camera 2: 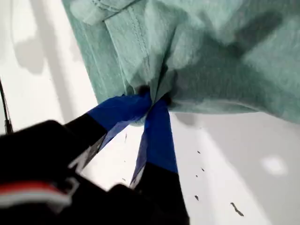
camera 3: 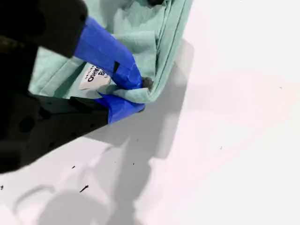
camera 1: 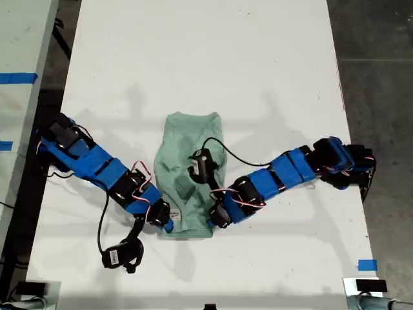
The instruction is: Fold tshirt
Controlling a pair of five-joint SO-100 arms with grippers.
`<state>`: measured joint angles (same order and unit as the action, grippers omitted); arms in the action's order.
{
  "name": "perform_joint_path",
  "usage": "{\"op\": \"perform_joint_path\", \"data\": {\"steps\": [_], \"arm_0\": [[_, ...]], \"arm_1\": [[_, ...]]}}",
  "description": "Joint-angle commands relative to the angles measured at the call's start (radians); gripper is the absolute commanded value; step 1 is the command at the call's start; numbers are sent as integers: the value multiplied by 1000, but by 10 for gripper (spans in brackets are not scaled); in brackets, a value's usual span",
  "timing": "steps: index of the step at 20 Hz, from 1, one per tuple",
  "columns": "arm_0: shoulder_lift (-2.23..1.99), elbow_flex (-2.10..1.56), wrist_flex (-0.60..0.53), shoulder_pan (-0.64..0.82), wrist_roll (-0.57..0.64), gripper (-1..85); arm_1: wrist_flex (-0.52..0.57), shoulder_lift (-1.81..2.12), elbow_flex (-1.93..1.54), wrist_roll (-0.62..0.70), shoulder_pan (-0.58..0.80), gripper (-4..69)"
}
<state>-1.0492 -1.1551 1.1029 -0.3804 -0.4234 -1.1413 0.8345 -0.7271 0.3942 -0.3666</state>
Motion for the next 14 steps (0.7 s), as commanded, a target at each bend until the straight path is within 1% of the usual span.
{"op": "perform_joint_path", "data": {"steps": [1, 4, 9, 14], "arm_0": [[-155, 54, 80, 63, 69, 0], [-202, 41, 192, 183, 167, 0], [-236, 23, 282, 413, 367, 0], [-284, 18, 354, 601, 497, 0]], "arm_1": [[-43, 167, 43, 77, 81, -11], [-86, 210, 41, 161, 175, -11], [-167, 255, 37, 267, 330, -11], [-222, 321, 29, 360, 471, -12]]}}
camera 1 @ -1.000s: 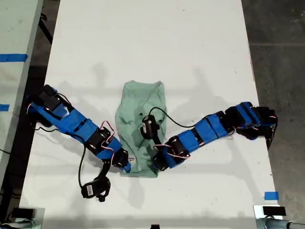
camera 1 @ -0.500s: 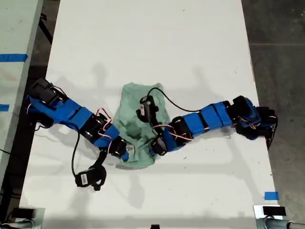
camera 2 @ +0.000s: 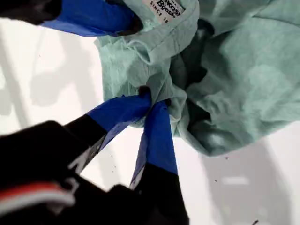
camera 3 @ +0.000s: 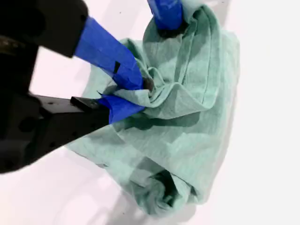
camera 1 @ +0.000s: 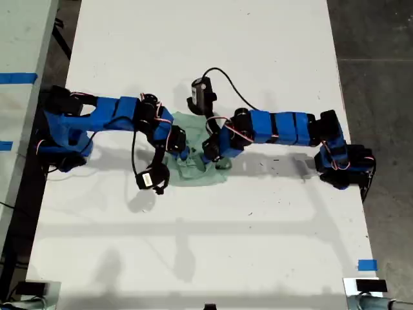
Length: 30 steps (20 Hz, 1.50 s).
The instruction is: Fold tshirt
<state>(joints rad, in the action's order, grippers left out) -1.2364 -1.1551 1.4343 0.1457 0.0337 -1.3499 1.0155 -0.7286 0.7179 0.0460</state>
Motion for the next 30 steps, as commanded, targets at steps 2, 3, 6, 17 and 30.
{"op": "perform_joint_path", "data": {"steps": [2, 3, 6, 17, 30], "arm_0": [[-140, 3, 32, 129, 71, 0], [-153, -5, 38, 156, 84, 0], [-156, -20, 38, 236, 135, 0], [-284, -77, 91, 436, 222, 372], [-1204, -1114, -250, 451, 155, 51]], "arm_1": [[-28, 153, 26, 69, 109, -12], [-34, 160, 21, 83, 133, -12], [-40, 172, 6, 118, 209, -12], [-123, 296, -91, 138, 370, 276], [48, 1155, -1154, 77, 449, 23]]}}
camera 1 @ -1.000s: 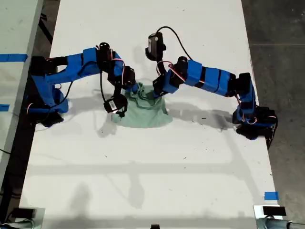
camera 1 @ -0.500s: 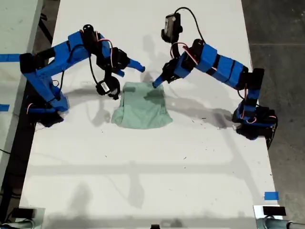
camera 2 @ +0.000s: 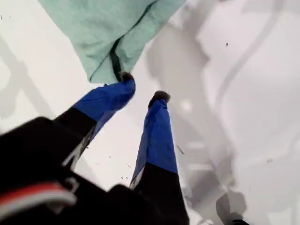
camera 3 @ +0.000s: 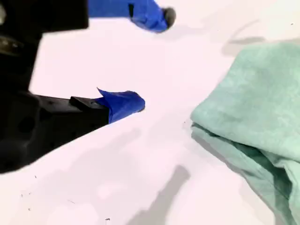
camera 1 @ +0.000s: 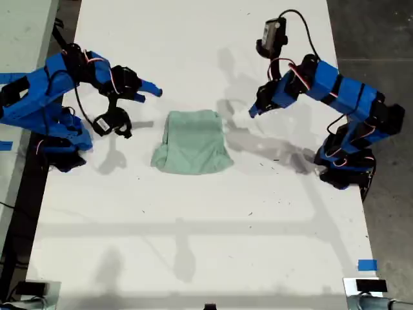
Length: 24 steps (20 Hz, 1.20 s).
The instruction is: Fold tshirt
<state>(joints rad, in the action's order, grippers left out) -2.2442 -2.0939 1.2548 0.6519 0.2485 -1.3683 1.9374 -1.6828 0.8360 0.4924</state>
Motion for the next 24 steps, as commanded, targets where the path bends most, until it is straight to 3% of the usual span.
{"op": "perform_joint_path", "data": {"steps": [1, 4, 7, 9, 11, 12, 14, 16, 17, 19, 21, 22, 24], "arm_0": [[-293, -273, -92, -86, -92, 19], [-568, -572, -219, -184, -186, 1], [-785, -778, -252, -253, -287, 1], [-939, -885, -270, -272, -293, 1], [-1201, -1040, -265, -281, -296, 1], [-1351, -1097, -212, -285, -298, 1], [-1355, -1089, -175, -288, -293, 1], [-1355, -1091, -163, -299, -296, 56], [-1353, -1091, -160, -328, -301, 90], [-1355, -1089, -132, -472, -350, 150], [-1355, -1089, -141, -626, -413, 129], [-1355, -1089, -138, -660, -402, 129], [-1355, -1089, -130, -716, -342, 132]], "arm_1": [[95, 336, -325, -75, 0, 15], [135, 620, -667, -176, -25, -5], [181, 830, -937, -284, -74, -10], [212, 974, -1095, -354, -106, -10], [202, 1160, -1246, -417, -112, -13], [172, 1284, -1316, -456, -127, -13], [115, 1503, -1388, -489, -155, -14], [114, 1496, -1388, -612, -150, 2], [117, 1511, -1390, -578, -173, 11], [117, 1543, -1390, -318, -190, 13], [115, 1543, -1388, -233, -238, 14], [115, 1543, -1388, -89, -255, 14], [114, 1543, -1388, -35, -258, 8]]}}
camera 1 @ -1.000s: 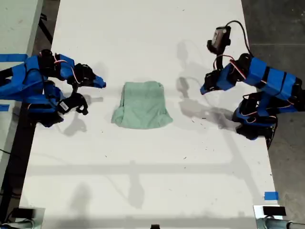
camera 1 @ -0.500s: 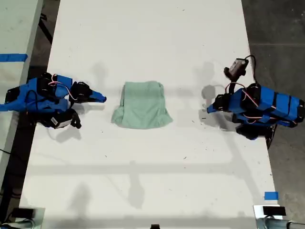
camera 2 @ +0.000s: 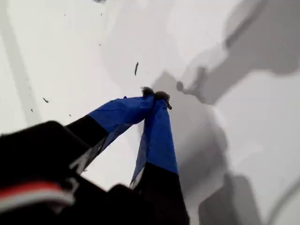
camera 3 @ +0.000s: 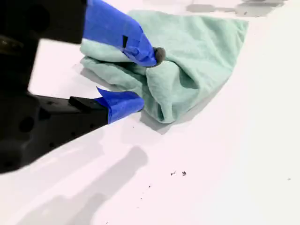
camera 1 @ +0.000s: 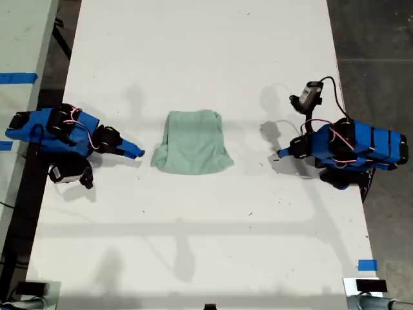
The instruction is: Fold tshirt
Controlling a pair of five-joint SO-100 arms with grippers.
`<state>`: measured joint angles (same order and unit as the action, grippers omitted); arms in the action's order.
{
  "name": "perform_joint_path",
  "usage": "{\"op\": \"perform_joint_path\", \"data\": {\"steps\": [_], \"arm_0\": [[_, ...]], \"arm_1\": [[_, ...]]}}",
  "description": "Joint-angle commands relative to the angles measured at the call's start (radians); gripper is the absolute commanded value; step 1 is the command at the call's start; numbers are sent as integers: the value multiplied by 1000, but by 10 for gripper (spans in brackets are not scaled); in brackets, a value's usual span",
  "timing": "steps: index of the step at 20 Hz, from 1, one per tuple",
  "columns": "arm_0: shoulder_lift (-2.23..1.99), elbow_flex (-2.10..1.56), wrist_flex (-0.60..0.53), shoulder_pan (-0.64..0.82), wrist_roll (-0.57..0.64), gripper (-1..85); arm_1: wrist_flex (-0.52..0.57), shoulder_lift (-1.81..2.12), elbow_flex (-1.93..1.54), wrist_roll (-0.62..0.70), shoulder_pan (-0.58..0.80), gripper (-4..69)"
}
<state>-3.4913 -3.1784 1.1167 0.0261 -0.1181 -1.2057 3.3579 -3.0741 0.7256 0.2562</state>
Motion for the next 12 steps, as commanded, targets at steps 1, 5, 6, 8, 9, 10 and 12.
{"op": "perform_joint_path", "data": {"steps": [1, 5, 6, 8, 9, 10, 12], "arm_0": [[-107, -5, 8, -120, 23, 132], [-107, -5, 8, -193, 23, 132], [-107, -5, 8, -202, 23, 132], [-107, -5, 8, -207, 23, 132], [-107, -5, 8, -207, 23, 132], [-107, -5, 8, -207, 23, 132], [-107, -5, 8, -206, 23, 132]], "arm_1": [[-49, 123, 3, 75, -21, 8], [-49, 123, 3, 75, -21, 8], [-49, 123, 3, 75, -21, 8], [-49, 123, 3, 75, -21, 8], [-49, 123, 3, 75, -21, 8], [-49, 123, 3, 75, -21, 8], [-49, 123, 3, 75, -21, 8]]}}
